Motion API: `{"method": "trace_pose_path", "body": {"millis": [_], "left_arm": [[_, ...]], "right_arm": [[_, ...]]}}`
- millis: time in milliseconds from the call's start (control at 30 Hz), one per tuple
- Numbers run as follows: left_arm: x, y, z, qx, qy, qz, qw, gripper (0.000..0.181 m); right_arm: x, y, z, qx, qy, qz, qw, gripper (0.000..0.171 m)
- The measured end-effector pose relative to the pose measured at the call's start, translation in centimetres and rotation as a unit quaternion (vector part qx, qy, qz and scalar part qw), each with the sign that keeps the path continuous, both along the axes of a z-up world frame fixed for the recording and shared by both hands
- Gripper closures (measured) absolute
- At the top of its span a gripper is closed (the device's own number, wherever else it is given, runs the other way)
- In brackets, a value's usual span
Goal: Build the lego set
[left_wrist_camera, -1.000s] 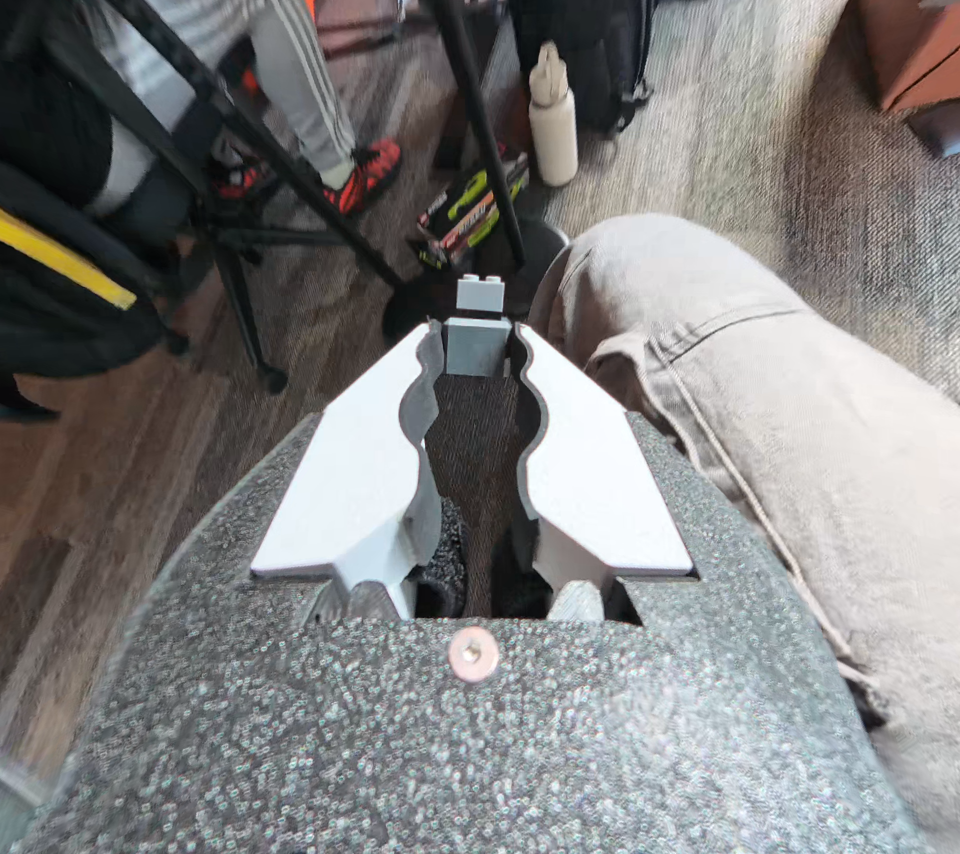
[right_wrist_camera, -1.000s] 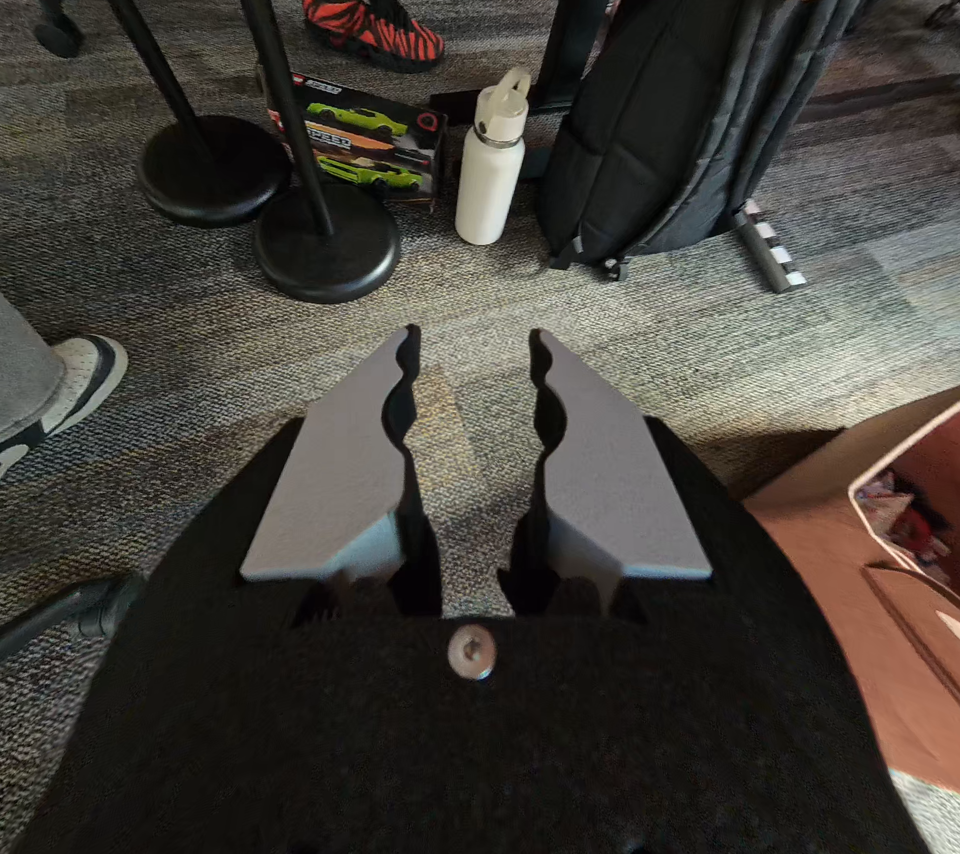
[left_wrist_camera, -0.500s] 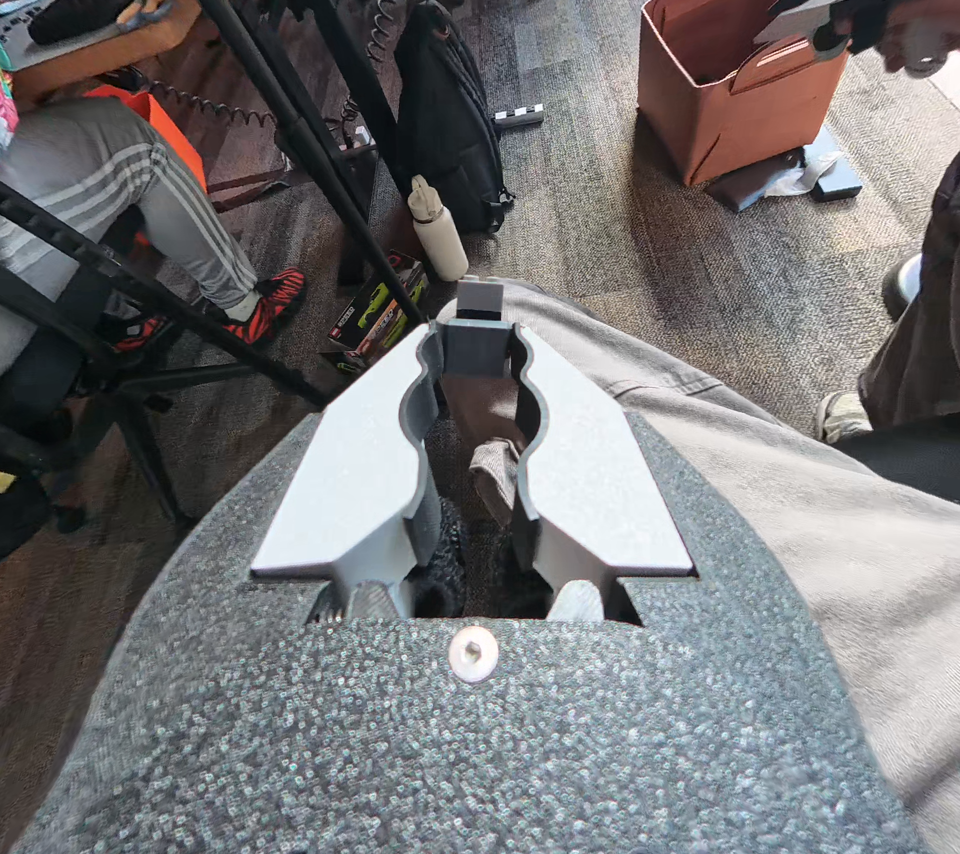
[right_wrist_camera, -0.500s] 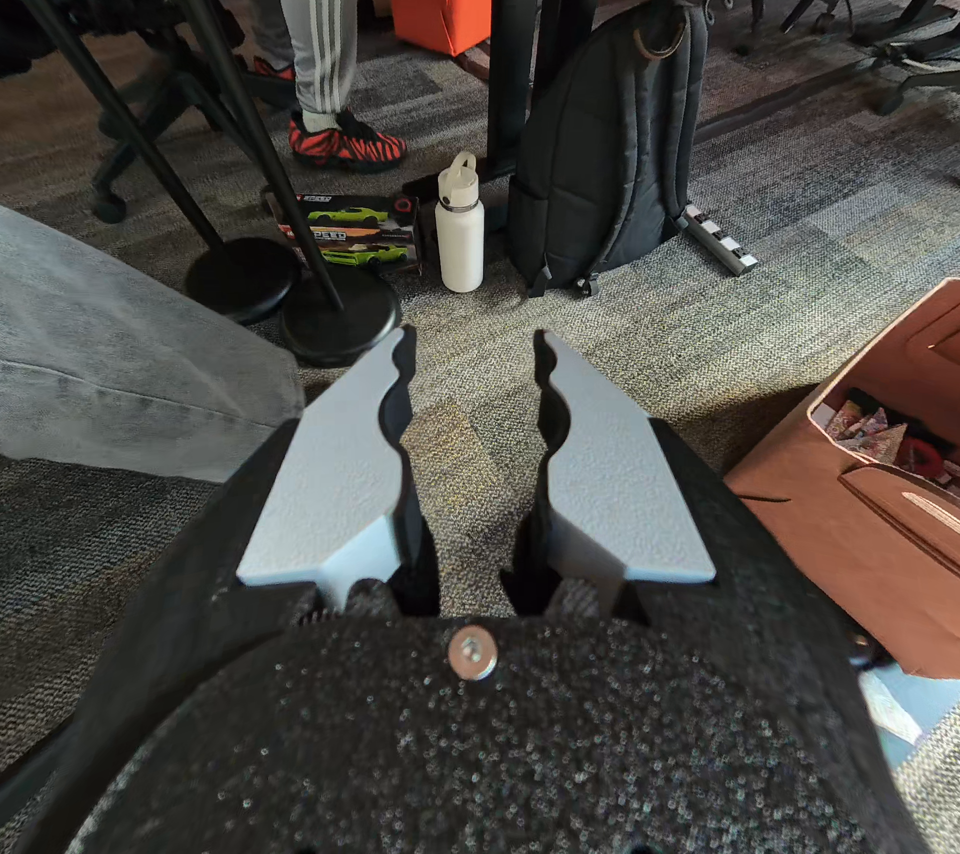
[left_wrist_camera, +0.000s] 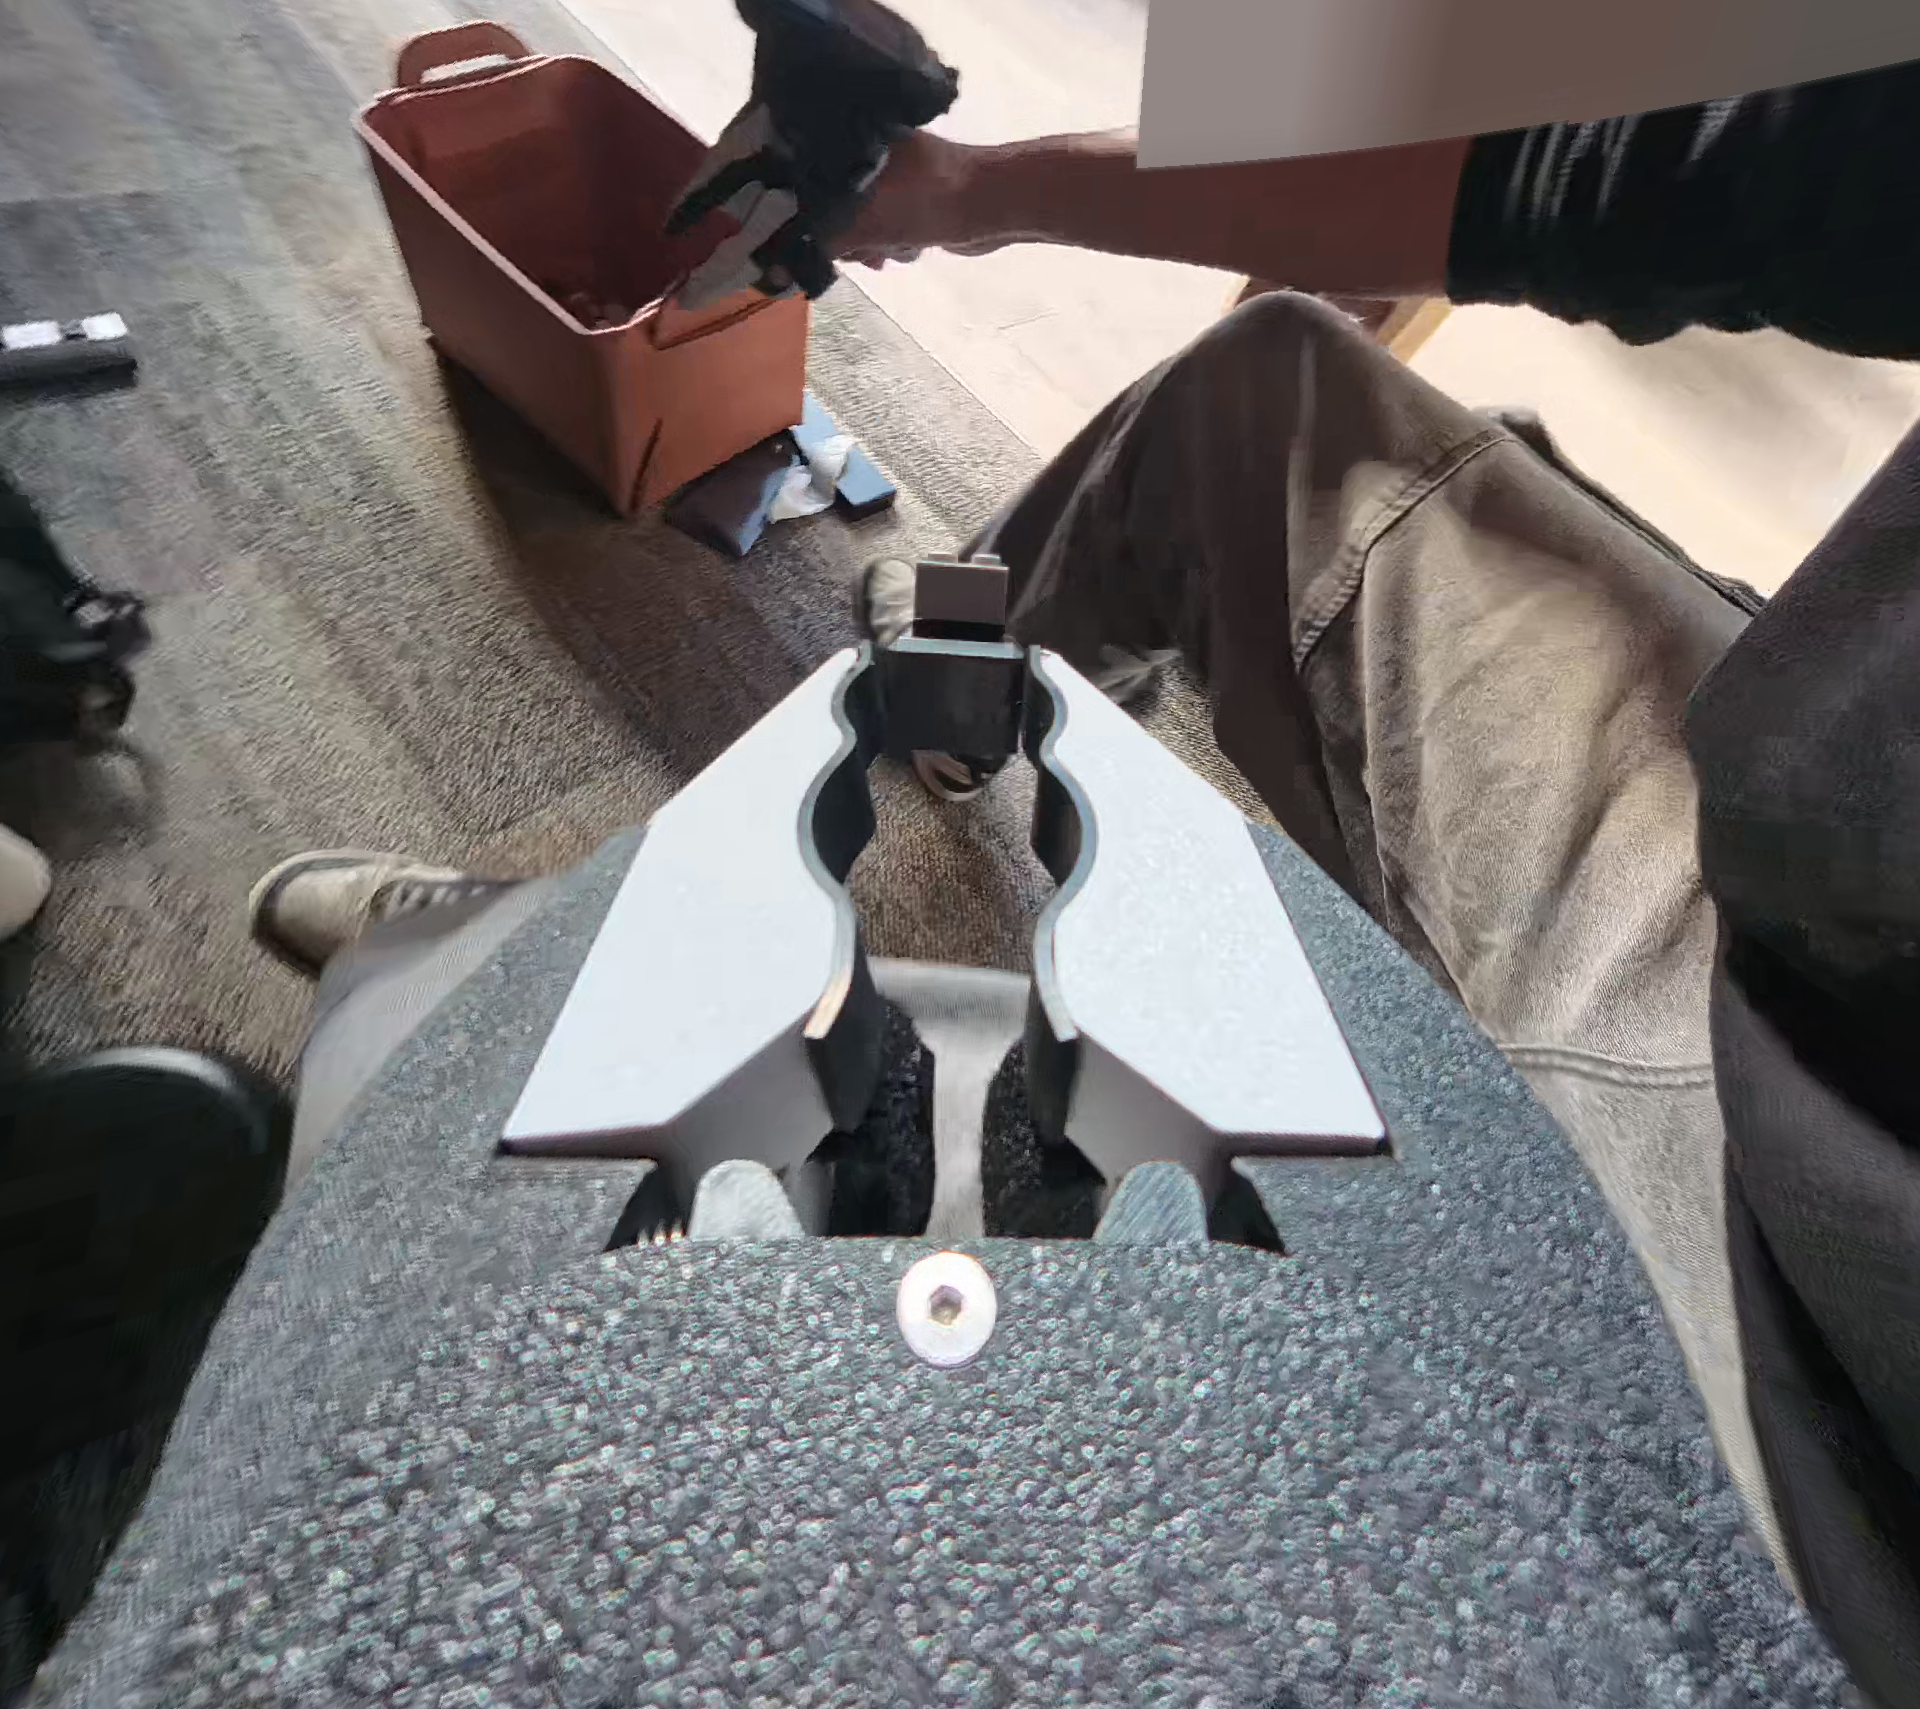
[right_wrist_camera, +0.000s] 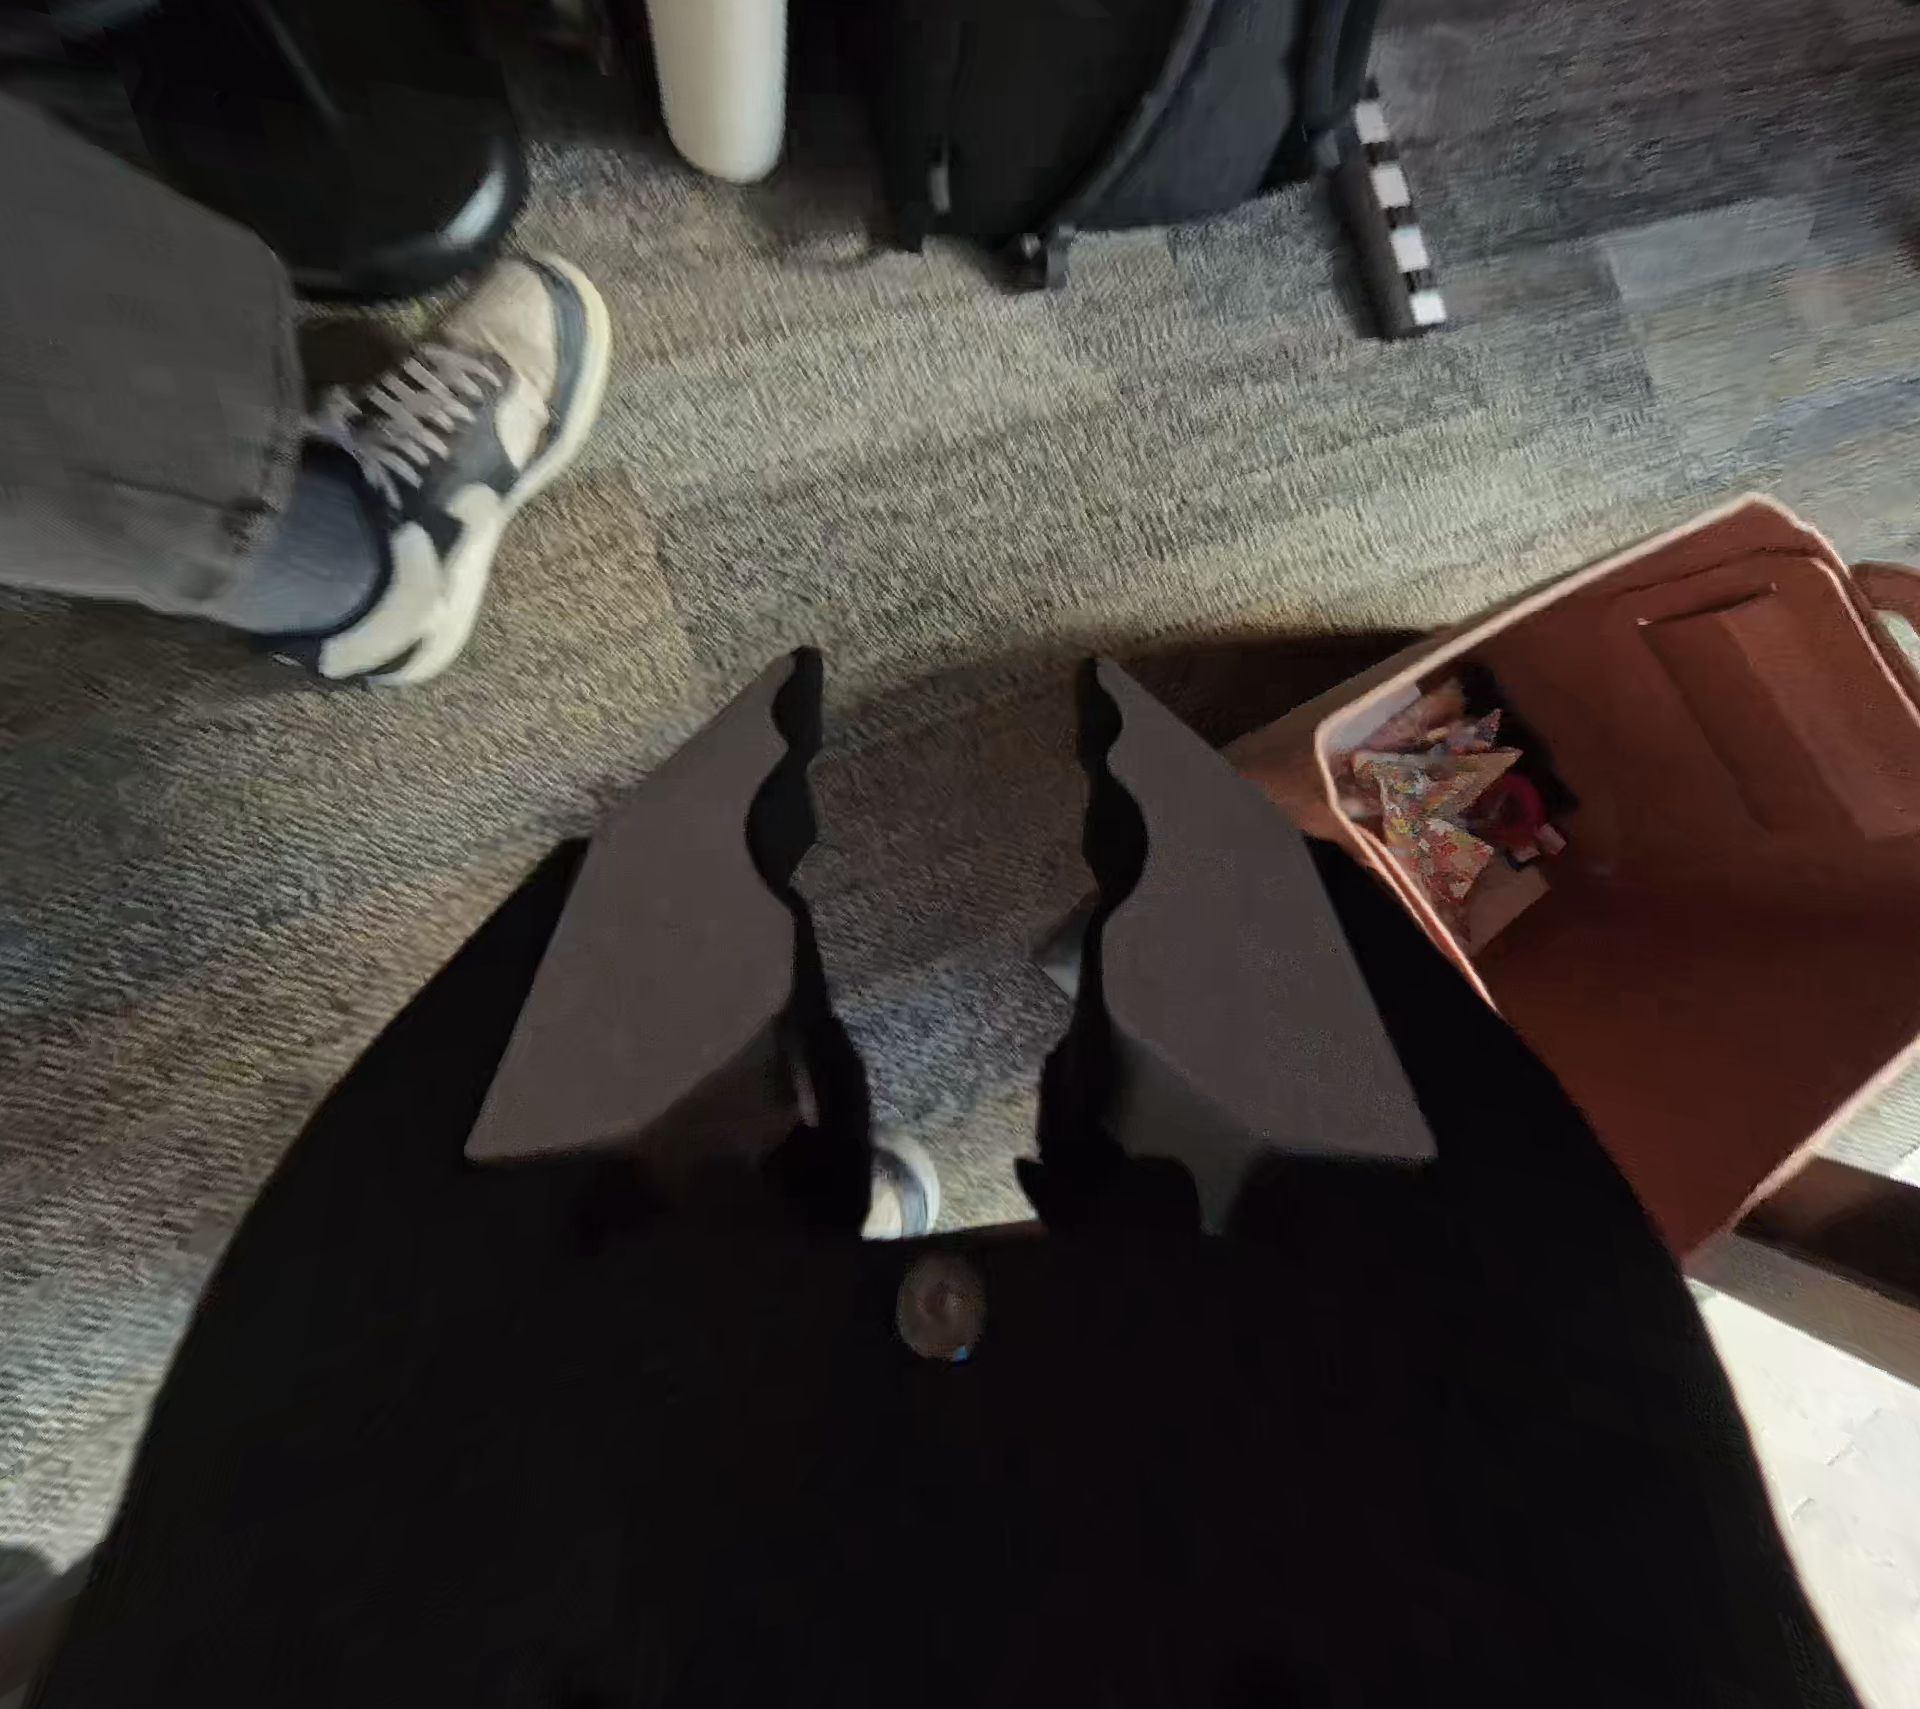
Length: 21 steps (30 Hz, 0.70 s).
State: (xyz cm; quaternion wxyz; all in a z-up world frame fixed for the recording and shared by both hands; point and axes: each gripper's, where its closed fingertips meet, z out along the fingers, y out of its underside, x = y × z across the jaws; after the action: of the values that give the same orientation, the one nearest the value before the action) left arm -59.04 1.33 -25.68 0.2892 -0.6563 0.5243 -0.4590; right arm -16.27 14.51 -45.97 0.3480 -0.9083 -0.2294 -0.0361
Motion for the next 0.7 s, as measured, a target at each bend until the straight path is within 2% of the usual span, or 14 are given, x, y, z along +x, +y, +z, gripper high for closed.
{"method": "trace_pose_path", "body": {"millis": [100,167,267,367,400,433,467,500,567,633,700], "left_arm": [[8.6,0.0,-2.2,-0.022,0.016,-0.09,0.996,0.156],[13.5,-1.4,-5.9,-0.053,0.084,-0.171,0.98,0.157],[19.3,-2.2,-11.2,-0.042,0.159,-0.243,0.956,0.157],[23.5,-3.4,-15.3,-0.045,0.185,-0.306,0.933,0.157],[24.1,-3.5,-16.5,-0.044,0.214,-0.317,0.923,0.157],[24.6,-3.6,-17.0,-0.035,0.219,-0.332,0.917,0.157],[24.9,-3.7,-17.3,-0.024,0.213,-0.349,0.912,0.157],[24.9,-3.6,-17.9,-0.014,0.229,-0.363,0.903,0.157],[25.1,-2.7,-19.5,0.017,0.262,-0.38,0.887,0.157],[25.9,-1.8,-20.5,0.043,0.273,-0.401,0.873,0.157],[26.5,-1.2,-21.4,0.044,0.283,-0.419,0.861,0.157]], "right_arm": [[8.9,-0.5,-4.9,-0.053,-0.069,0.004,0.996,0.118],[14.8,-0.7,-8.3,-0.089,-0.091,0.0,0.992,0.108],[22.3,-0.1,-12.7,-0.155,-0.097,-0.003,0.983,0.093],[26.1,0.0,-17.3,-0.263,-0.07,0.02,0.962,0.095],[26.8,-0.4,-19.0,-0.3,-0.068,0.031,0.951,0.1],[27.5,-0.4,-20.6,-0.32,-0.078,0.034,0.944,0.097],[27.9,-0.2,-21.8,-0.333,-0.082,0.034,0.939,0.105],[28.5,0.6,-22.4,-0.329,-0.099,0.026,0.939,0.105],[30.2,2.6,-22.1,-0.313,-0.152,0.01,0.937,0.125],[31.2,4.5,-20.4,-0.318,-0.183,0.033,0.93,0.145],[33.1,8.2,-17.3,-0.276,-0.198,0.004,0.941,0.164]]}}
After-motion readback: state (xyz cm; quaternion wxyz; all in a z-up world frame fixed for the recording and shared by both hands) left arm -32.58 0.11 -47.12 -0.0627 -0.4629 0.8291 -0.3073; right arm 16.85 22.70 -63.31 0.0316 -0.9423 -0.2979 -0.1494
